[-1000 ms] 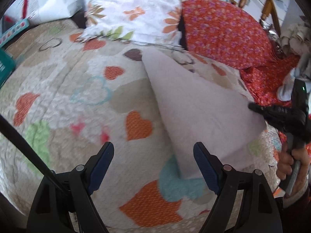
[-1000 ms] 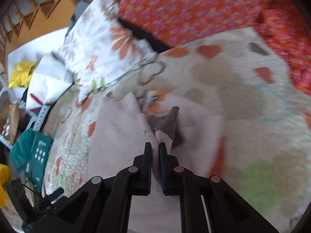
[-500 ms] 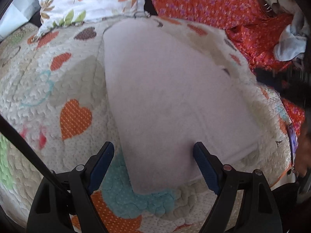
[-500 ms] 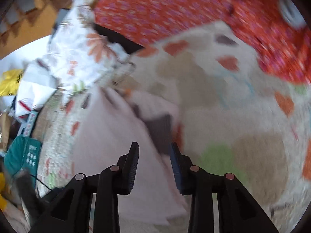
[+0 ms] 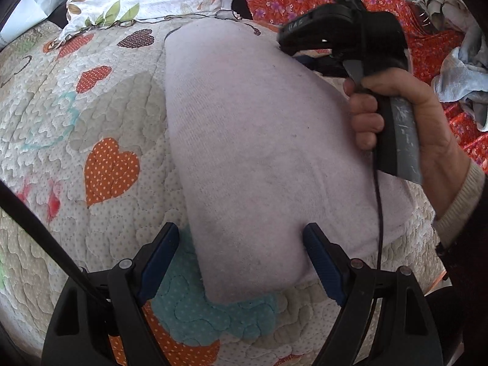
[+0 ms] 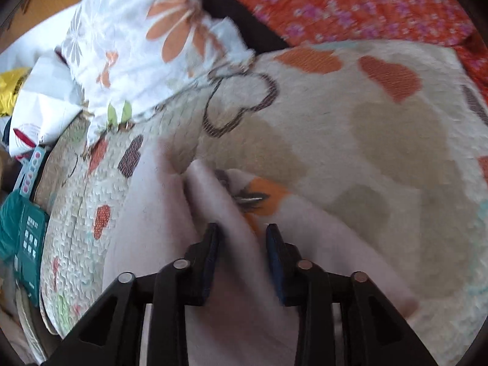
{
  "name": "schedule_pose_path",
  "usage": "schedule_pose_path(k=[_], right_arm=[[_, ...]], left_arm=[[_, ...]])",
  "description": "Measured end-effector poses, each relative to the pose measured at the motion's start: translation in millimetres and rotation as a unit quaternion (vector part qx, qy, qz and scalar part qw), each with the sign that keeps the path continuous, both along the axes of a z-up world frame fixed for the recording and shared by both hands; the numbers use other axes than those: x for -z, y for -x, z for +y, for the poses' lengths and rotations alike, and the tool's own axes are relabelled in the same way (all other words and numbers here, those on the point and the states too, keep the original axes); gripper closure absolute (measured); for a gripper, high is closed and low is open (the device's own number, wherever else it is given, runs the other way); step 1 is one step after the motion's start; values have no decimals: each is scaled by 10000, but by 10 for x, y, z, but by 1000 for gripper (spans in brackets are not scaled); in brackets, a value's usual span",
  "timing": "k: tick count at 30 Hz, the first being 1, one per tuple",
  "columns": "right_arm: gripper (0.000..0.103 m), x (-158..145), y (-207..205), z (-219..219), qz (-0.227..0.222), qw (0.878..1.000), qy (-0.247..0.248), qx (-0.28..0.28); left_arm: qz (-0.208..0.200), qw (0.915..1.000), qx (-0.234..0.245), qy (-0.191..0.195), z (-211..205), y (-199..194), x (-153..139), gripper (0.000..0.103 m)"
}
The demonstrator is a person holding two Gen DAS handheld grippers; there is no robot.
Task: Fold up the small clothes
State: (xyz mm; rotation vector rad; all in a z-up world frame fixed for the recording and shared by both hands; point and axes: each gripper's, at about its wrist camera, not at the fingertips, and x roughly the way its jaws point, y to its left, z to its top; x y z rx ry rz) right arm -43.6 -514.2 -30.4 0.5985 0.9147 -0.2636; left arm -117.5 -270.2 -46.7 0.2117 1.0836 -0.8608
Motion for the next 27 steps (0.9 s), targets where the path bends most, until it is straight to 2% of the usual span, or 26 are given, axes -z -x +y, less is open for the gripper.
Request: schedule_pose_path(k=[2, 4, 6, 8, 9, 13, 16, 18, 21, 22, 26, 27], right_arm=[[97, -72, 11, 25, -114, 9999, 49, 34], [97, -261, 128, 23, -343, 9987, 310, 198], [97, -473, 351, -81, -592, 9944, 580, 655], [97, -529, 489, -195, -637, 9915, 593, 965], [97, -487, 520, -260, -437, 9896, 764, 1140], [95, -157, 421, -343, 518, 9865, 1047, 1150], [89, -213, 649, -356, 434, 9840, 1062, 1362], [88, -364, 848, -275, 276, 9851, 1092, 1299], [75, -576, 1170, -56, 57, 9879, 1142, 1051], [73, -615, 1276, 13, 16, 9889, 1112, 982], [73, -515, 1680, 338, 71, 9956, 689, 638], [76, -466, 1727, 415, 118, 9967, 581, 555]], left_arm=[[-15, 10000, -5, 27, 16, 12, -14, 20], [-12, 10000, -9, 54, 39, 12, -13, 20], [-2, 10000, -25, 65, 43, 15, -4, 20], [-19, 10000, -38, 43, 46, 23, 20, 20], [-61, 10000, -48, 21, 41, 34, 26, 20], [-91, 9999, -99, -72, 36, 66, 17, 20], [-45, 9999, -100, -98, 46, 54, 10, 20], [8, 9999, -114, -86, 64, 53, -9, 20], [115, 9998, -176, 34, 118, 102, -64, 20], [132, 9997, -199, 62, 129, 125, -83, 20], [65, 9996, -253, 88, 216, 176, -116, 20], [44, 9996, -277, 69, 219, 174, -113, 20]])
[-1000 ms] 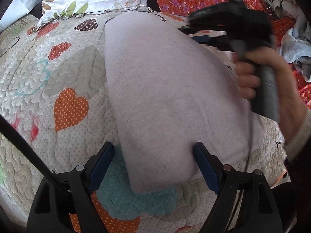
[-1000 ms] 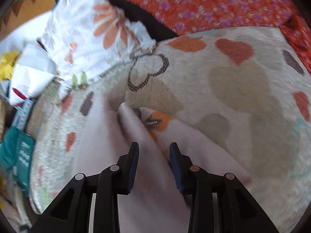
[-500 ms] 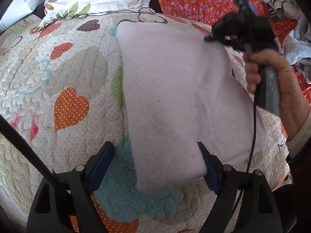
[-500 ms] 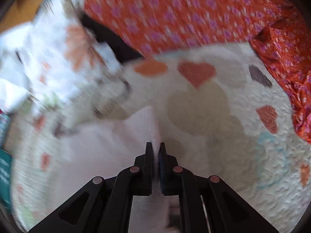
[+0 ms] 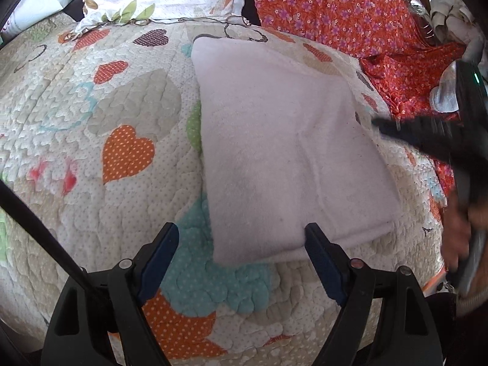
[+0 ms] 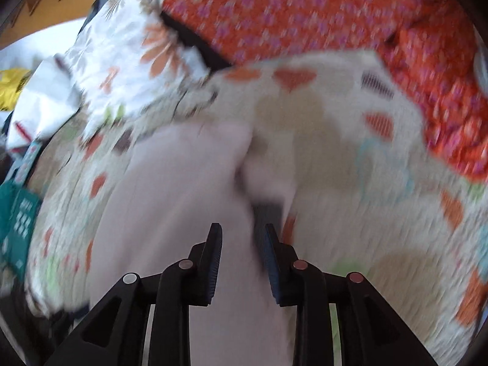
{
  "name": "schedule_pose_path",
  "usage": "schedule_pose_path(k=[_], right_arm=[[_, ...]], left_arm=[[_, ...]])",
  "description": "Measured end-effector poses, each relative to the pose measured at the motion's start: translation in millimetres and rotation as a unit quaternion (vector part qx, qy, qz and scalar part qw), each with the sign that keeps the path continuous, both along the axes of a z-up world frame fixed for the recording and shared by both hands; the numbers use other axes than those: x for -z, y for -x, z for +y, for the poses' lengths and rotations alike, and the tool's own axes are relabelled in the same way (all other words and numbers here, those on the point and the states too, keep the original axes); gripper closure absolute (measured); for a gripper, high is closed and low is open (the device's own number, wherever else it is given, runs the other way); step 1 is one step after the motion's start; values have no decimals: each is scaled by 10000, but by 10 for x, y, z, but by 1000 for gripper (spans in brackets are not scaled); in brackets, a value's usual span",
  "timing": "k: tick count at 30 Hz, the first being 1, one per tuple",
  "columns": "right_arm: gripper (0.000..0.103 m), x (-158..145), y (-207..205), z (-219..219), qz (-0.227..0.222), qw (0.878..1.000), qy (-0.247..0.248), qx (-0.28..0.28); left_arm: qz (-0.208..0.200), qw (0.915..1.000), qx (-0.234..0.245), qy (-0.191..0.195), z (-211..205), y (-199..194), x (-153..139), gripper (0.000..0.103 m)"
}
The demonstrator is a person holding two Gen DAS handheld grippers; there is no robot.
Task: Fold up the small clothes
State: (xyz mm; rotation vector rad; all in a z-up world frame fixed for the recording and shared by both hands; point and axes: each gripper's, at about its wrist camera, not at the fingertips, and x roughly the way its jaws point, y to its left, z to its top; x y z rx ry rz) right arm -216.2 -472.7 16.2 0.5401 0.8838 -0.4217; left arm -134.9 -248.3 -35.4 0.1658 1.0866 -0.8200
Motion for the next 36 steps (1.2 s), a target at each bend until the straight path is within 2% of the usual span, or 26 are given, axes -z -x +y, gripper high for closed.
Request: schedule_pose_path(k=[1, 4, 6, 8, 13, 17, 20, 24, 26, 29, 36], right_arm=[[83, 71, 65, 97, 78, 9999, -76, -63], [90, 275, 152, 291, 506, 9985, -148, -127], [91, 415, 255, 383, 752, 9961, -438, -125], [91, 447, 359, 437, 777, 9953, -563, -127], [91, 493, 509, 466, 753, 9923, -970, -146], [91, 508, 583, 465, 676, 9922, -1023, -233], [91, 515, 630, 448, 611, 9921, -1063, -279], [91, 452, 769, 362, 200, 9925, -1205, -87], [88, 394, 836, 320, 52, 9937, -1122, 17], [80, 272, 898, 296, -39, 9976, -657, 192], [67, 98, 832, 409, -196, 9996, 30, 222]], left_arm=[[-8, 10000, -28, -10, 9, -1, 1, 20], [10, 10000, -78, 35, 40, 9, -32, 20], [-73, 9999, -96, 51, 45, 30, -73, 20], [-185, 9998, -112, 45, 30, 40, -105, 20], [-254, 9995, -176, -111, -108, 3, -45, 20], [-41, 9985, -251, -479, -197, -41, 154, 19], [-259, 9980, -182, -539, -215, 21, 163, 16], [-227, 9983, -76, -523, -168, 52, 148, 16], [-189, 9986, -56, -486, -119, 63, 134, 16], [-211, 9988, -53, -438, -41, 130, 99, 16], [-554, 9980, -200, -211, 207, 254, -74, 16]])
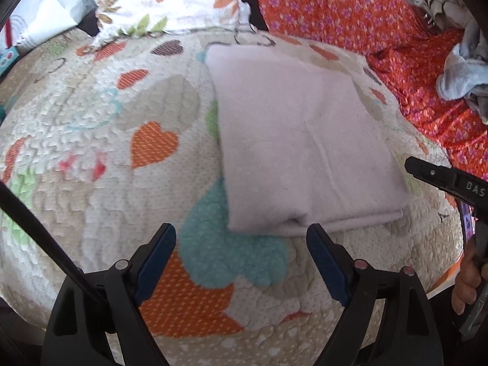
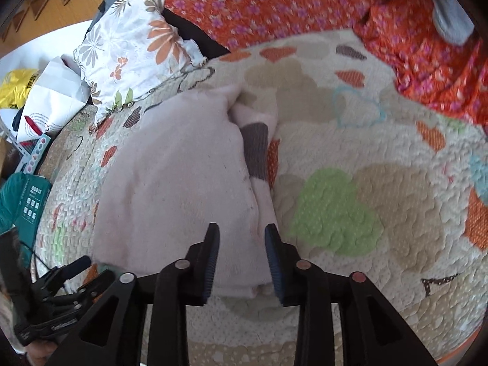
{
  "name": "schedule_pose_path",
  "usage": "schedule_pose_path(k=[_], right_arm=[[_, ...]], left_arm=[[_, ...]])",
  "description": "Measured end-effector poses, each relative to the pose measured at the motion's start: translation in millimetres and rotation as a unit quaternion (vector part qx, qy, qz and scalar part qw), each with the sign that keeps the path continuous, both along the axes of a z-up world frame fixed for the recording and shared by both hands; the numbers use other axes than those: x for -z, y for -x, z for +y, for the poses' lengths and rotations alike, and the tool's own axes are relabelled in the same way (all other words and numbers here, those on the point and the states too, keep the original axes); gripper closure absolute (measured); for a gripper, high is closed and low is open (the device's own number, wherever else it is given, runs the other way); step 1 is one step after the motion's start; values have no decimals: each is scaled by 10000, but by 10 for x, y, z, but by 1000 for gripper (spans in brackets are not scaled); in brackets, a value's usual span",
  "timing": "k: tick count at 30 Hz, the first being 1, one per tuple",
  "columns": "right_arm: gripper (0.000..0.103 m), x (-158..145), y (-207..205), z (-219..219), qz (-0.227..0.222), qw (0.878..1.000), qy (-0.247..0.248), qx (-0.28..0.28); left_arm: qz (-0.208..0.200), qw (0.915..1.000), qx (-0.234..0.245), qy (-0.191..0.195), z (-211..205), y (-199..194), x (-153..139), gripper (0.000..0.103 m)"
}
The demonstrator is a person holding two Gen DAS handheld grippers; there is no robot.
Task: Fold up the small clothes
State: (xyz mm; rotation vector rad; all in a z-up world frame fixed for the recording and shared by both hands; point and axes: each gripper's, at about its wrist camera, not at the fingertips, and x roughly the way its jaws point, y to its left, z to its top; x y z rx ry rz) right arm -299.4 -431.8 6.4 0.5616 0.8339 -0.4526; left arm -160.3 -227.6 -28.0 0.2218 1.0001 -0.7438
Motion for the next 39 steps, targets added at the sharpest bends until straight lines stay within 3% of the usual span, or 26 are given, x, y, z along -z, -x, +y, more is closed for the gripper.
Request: schedule_pose_path(k=[8, 17, 26, 39], right_arm=[[60, -49, -172, 160, 35, 9987, 479, -149], [55, -4, -179, 137, 80, 9990, 430, -113], [52, 7, -194, 139, 88, 9993, 364, -98], [46, 37, -253, 153, 106, 9996, 202, -166]], left_arm=[[-22, 9976, -675, 142, 415, -235, -23, 16], [-13, 9908, -1348, -116, 753, -461, 206, 16], [-294, 9902, -1283, -469, 692, -422, 315, 12], [-474, 9892, -1268, -567, 632, -417, 402, 0]])
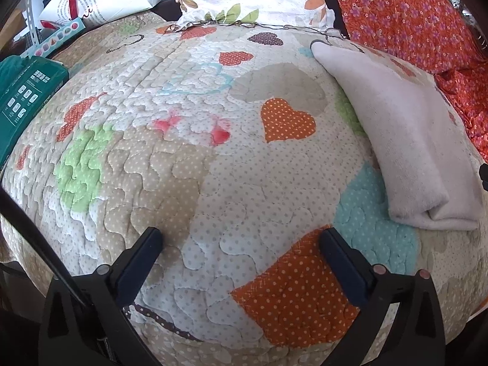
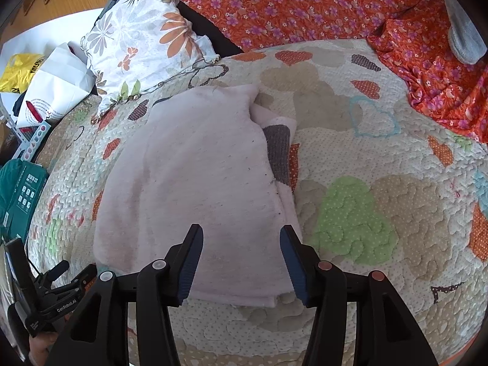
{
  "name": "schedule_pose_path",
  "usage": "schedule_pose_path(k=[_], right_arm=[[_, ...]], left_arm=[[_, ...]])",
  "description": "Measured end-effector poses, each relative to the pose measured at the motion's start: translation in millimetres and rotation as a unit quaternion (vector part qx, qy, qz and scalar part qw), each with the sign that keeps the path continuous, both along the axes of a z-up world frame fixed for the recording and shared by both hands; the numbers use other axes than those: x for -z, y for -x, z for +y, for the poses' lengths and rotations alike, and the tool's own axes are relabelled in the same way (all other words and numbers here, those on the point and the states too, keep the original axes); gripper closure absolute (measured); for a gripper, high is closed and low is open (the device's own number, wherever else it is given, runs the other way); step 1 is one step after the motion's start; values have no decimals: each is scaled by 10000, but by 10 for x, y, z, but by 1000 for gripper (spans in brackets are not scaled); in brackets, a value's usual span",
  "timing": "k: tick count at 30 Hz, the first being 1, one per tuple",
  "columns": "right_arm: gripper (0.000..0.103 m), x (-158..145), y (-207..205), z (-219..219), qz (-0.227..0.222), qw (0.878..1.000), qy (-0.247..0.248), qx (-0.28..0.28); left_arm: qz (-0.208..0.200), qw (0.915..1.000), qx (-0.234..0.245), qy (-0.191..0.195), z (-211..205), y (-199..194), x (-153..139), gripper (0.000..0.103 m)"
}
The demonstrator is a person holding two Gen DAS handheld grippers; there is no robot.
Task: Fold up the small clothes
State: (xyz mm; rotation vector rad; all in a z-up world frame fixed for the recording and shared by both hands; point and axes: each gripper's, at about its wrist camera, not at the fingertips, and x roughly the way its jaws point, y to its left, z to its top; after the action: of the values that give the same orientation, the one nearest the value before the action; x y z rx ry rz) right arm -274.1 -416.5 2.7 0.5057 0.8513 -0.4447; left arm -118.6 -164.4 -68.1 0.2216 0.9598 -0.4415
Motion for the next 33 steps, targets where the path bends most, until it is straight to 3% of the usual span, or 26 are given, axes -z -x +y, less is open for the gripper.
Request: schedule_pose_path(k=[8, 20, 33], right_arm=[[44, 54, -70, 26, 106, 9999, 24, -61], [40, 67, -189, 219, 295, 9973, 653, -169], [39, 191, -310, 290, 501, 9959, 720, -219]], left_arm=[[-161, 9998, -27, 147, 14, 21, 22, 0], [160, 9998, -114, -46, -35, -58, 4, 0], [328, 9994, -52, -135, -33, -65, -1, 0]])
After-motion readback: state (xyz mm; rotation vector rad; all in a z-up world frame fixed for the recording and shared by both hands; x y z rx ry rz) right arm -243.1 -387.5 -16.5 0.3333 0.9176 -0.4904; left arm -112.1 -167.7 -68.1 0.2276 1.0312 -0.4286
